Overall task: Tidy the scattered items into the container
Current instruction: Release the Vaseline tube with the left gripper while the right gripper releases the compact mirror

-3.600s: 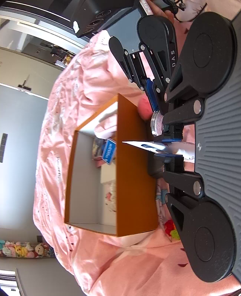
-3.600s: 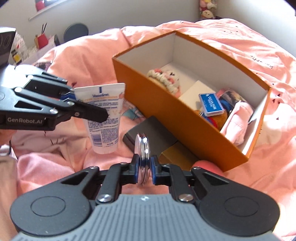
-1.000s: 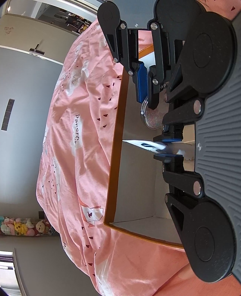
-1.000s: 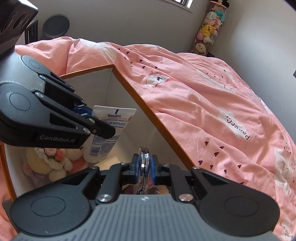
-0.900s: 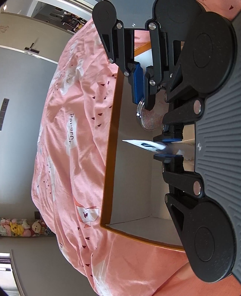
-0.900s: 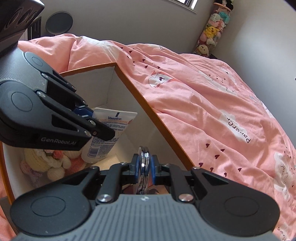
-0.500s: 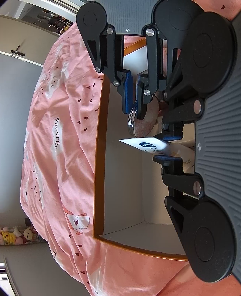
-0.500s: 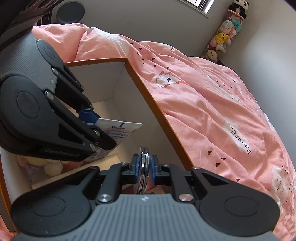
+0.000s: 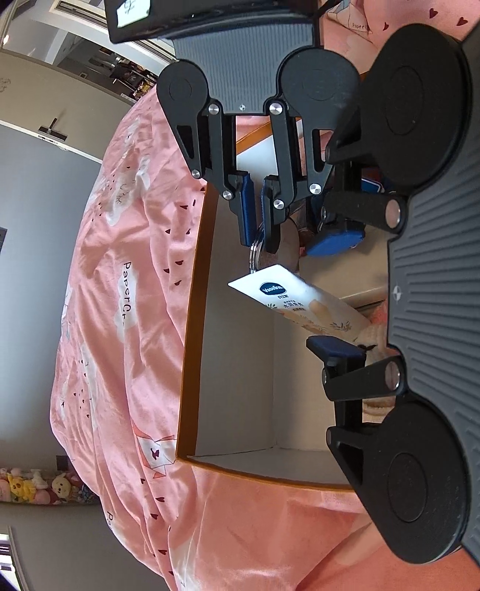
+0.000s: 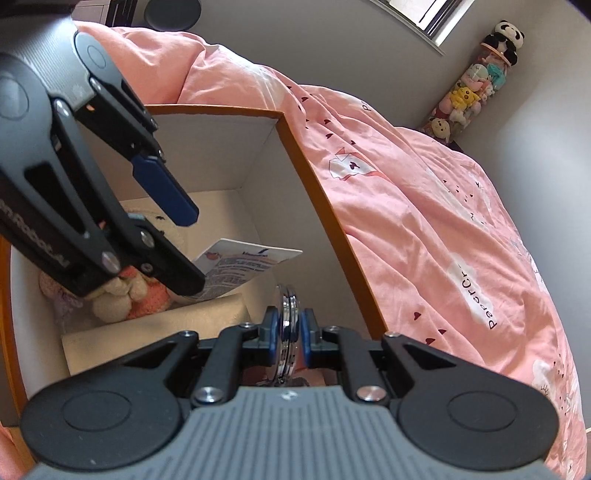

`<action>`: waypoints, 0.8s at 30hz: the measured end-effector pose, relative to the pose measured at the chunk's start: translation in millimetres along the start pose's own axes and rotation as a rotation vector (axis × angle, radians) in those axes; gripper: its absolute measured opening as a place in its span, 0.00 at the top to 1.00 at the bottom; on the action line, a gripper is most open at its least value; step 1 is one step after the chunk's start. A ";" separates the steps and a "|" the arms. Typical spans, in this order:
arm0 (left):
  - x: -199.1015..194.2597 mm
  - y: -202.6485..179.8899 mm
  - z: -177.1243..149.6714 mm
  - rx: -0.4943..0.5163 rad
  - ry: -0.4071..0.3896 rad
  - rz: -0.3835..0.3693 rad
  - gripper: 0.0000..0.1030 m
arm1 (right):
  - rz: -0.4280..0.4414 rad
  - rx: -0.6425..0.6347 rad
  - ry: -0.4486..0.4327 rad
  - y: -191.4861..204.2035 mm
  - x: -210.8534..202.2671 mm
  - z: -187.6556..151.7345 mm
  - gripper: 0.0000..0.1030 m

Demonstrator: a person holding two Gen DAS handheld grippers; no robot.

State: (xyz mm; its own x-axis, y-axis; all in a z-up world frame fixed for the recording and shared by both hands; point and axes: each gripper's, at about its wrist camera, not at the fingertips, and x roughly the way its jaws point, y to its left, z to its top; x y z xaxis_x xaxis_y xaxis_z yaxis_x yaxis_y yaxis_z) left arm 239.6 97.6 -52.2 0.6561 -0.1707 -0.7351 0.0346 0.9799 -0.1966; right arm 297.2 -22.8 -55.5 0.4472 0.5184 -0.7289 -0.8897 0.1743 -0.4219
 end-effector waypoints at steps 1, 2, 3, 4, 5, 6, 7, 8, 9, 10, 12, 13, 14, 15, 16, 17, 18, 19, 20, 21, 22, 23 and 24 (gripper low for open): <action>-3.7 0.0 -1.5 0.007 -0.003 0.007 0.45 | -0.002 -0.010 0.001 1.2 0.5 0.0 0.87; -7.2 -0.2 -3.1 0.013 -0.006 0.014 0.45 | -0.005 -0.023 0.002 3.0 1.5 0.0 0.87; -10.7 -0.6 -4.6 0.019 -0.010 0.019 0.45 | -0.007 -0.034 0.005 4.5 2.8 0.0 0.87; -14.4 -0.6 -5.8 0.023 -0.014 0.022 0.45 | -0.004 -0.046 0.009 6.2 4.6 0.1 0.87; -17.6 -0.5 -6.4 0.025 -0.020 0.025 0.44 | -0.004 -0.063 0.014 8.4 7.0 0.0 0.87; -20.7 -0.9 -7.0 0.024 -0.026 0.027 0.44 | -0.008 -0.080 0.017 10.8 9.1 -0.1 0.87; -23.6 -1.0 -7.4 0.022 -0.032 0.026 0.44 | -0.013 -0.099 0.018 13.3 10.9 0.0 0.87; -26.2 -0.9 -7.5 0.019 -0.037 0.023 0.45 | -0.018 -0.117 0.018 15.8 12.5 0.3 0.87; -28.1 -0.6 -7.4 0.014 -0.039 0.019 0.45 | -0.021 -0.130 0.019 18.0 14.2 1.3 0.87; -29.3 -0.6 -7.1 0.008 -0.040 0.016 0.45 | -0.023 -0.139 0.019 19.5 15.4 2.1 0.87; -30.4 -1.0 -6.5 0.002 -0.041 0.012 0.45 | -0.026 -0.159 0.023 23.4 17.8 3.0 0.87; -30.6 -1.5 -6.6 0.005 -0.043 0.009 0.45 | -0.027 -0.170 0.026 25.5 19.0 3.1 0.86; -30.4 -2.0 -6.7 0.009 -0.043 0.007 0.45 | -0.028 -0.181 0.029 28.6 19.6 3.0 0.86; -29.9 -2.8 -6.5 0.013 -0.041 0.007 0.45 | -0.028 -0.190 0.032 31.0 19.8 2.5 0.86; -29.1 -3.3 -6.4 0.017 -0.039 0.007 0.45 | -0.026 -0.197 0.036 32.8 19.9 1.9 0.86; -28.6 -3.7 -6.6 0.020 -0.039 0.007 0.45 | -0.028 -0.202 0.039 34.4 19.9 1.0 0.86; -28.1 -3.9 -7.3 0.021 -0.038 0.009 0.48 | -0.029 -0.206 0.042 35.9 19.8 -0.4 0.86; -27.6 -4.1 -7.7 0.021 -0.034 0.012 0.50 | -0.028 -0.205 0.044 36.9 19.3 -1.6 0.86; -26.9 -4.3 -8.2 0.019 -0.026 0.017 0.53 | -0.025 -0.203 0.045 37.3 18.8 -2.4 0.86; -26.3 -4.3 -8.5 0.019 -0.020 0.022 0.56 | -0.023 -0.201 0.046 37.9 18.2 -3.2 0.85; -26.0 -4.1 -8.8 0.018 -0.016 0.027 0.57 | -0.021 -0.202 0.049 38.6 17.5 -4.0 0.85; -26.1 -3.5 -9.7 0.015 -0.014 0.032 0.58 | -0.015 -0.204 0.053 39.6 16.9 -4.8 0.85; -26.4 -2.6 -10.3 0.010 -0.012 0.035 0.58 | -0.010 -0.204 0.057 40.4 16.5 -5.5 0.85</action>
State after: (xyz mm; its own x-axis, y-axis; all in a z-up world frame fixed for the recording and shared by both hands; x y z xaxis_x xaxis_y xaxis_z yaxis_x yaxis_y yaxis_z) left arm 214.4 98.5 -39.0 0.6658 -0.1350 -0.7339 0.0188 0.9862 -0.1644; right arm 269.1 -11.9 -87.5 0.4659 0.4684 -0.7507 -0.8505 0.0029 -0.5260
